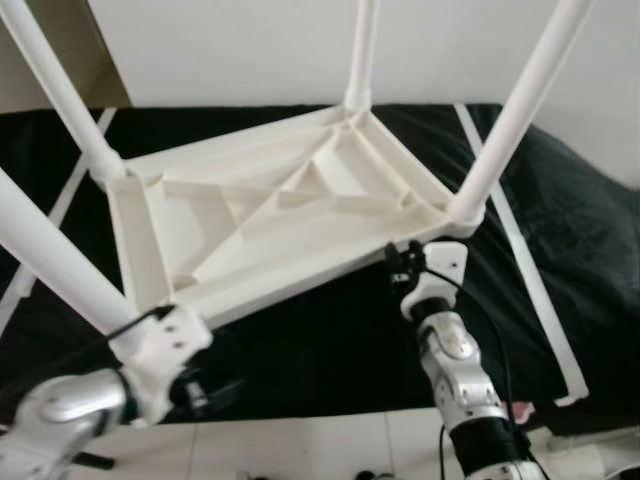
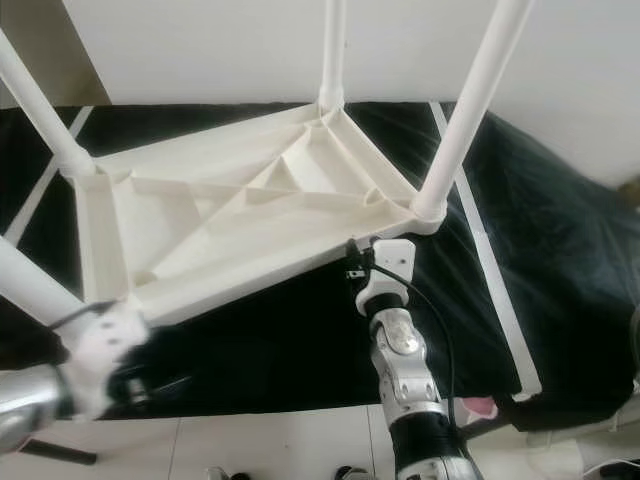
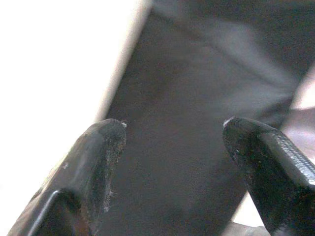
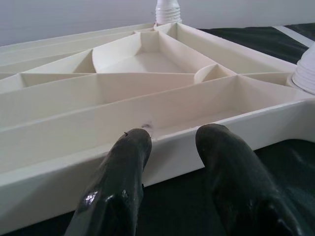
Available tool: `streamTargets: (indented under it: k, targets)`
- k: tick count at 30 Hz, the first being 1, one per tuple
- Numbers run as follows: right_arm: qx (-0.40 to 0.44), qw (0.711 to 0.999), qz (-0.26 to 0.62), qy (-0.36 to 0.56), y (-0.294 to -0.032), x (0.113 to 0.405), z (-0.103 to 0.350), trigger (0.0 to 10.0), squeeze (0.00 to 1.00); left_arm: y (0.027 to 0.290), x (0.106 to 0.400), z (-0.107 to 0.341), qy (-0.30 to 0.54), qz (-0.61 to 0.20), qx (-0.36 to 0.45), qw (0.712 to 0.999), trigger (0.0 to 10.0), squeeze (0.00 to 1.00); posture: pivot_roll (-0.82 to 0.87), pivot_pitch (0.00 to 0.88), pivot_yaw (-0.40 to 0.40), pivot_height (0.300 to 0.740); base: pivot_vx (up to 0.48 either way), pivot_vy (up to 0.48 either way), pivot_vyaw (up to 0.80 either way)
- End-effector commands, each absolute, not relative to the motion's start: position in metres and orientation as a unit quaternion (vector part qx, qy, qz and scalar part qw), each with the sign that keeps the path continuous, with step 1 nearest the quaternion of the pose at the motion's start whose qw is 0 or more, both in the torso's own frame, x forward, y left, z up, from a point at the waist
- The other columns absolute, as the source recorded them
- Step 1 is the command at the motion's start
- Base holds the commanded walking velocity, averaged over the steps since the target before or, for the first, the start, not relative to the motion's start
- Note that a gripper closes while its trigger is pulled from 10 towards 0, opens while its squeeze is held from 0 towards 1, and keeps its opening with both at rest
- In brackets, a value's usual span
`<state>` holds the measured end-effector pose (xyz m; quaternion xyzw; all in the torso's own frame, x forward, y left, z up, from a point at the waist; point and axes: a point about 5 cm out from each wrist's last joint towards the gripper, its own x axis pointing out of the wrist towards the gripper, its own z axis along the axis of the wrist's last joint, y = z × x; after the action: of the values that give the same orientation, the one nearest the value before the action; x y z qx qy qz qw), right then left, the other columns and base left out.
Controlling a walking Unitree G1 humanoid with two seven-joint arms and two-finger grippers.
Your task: Building children table
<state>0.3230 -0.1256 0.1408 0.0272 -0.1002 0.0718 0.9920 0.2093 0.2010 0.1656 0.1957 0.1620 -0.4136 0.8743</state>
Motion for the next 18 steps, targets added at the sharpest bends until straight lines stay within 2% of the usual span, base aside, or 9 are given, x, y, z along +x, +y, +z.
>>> streamTargets:
  k: [1, 4, 8, 13, 15, 17, 18]
  targets:
    - [0.03, 0.991, 0.08, -0.099, -0.124, 0.325, 0.14, 10.0, 0.0, 0.208, 0.201, 0.165, 0.198, -0.475, 0.193, 0.836, 10.0, 0.0, 0.01, 0.147, -0.01, 0.74, 0.0, 0.0, 0.0]
    - [0.023, 0.99, 0.088, -0.104, -0.123, 0.33, 0.144, 10.0, 0.0, 0.231, 0.2, 0.17, 0.222, -0.433, 0.215, 0.847, 10.0, 0.0, 0.02, 0.138, -0.019, 0.74, 0.0, 0.0, 0.0]
    - [0.022, 0.99, 0.089, -0.104, -0.123, 0.333, 0.145, 10.0, 0.0, 0.238, 0.198, 0.174, 0.226, -0.422, 0.219, 0.85, 10.0, 0.0, 0.02, 0.135, -0.024, 0.74, 0.0, 0.0, 0.0]
    - [0.021, 0.99, 0.091, -0.105, -0.122, 0.34, 0.148, 10.0, 0.0, 0.269, 0.188, 0.186, 0.257, -0.352, 0.238, 0.868, 10.0, 0.0, 0.06, 0.136, -0.038, 0.74, 0.0, 0.0, 0.0]
    - [0.021, 0.99, 0.091, -0.105, -0.122, 0.34, 0.148, 10.0, 0.0, 0.269, 0.188, 0.186, 0.257, -0.352, 0.238, 0.868, 10.0, 0.0, 0.06, 0.136, -0.038, 0.74, 0.0, 0.0, 0.0]
    - [0.021, 0.99, 0.093, -0.104, -0.12, 0.341, 0.146, 10.0, 0.0, 0.288, 0.183, 0.186, 0.279, -0.31, 0.24, 0.877, 10.0, 0.0, 0.06, 0.14, -0.04, 0.74, 0.0, 0.0, 0.0]
    - [0.021, 0.99, 0.093, -0.104, -0.12, 0.341, 0.146, 10.0, 0.0, 0.288, 0.183, 0.186, 0.279, -0.31, 0.24, 0.877, 10.0, 0.0, 0.06, 0.14, -0.04, 0.74, 0.0, 0.0, 0.0]
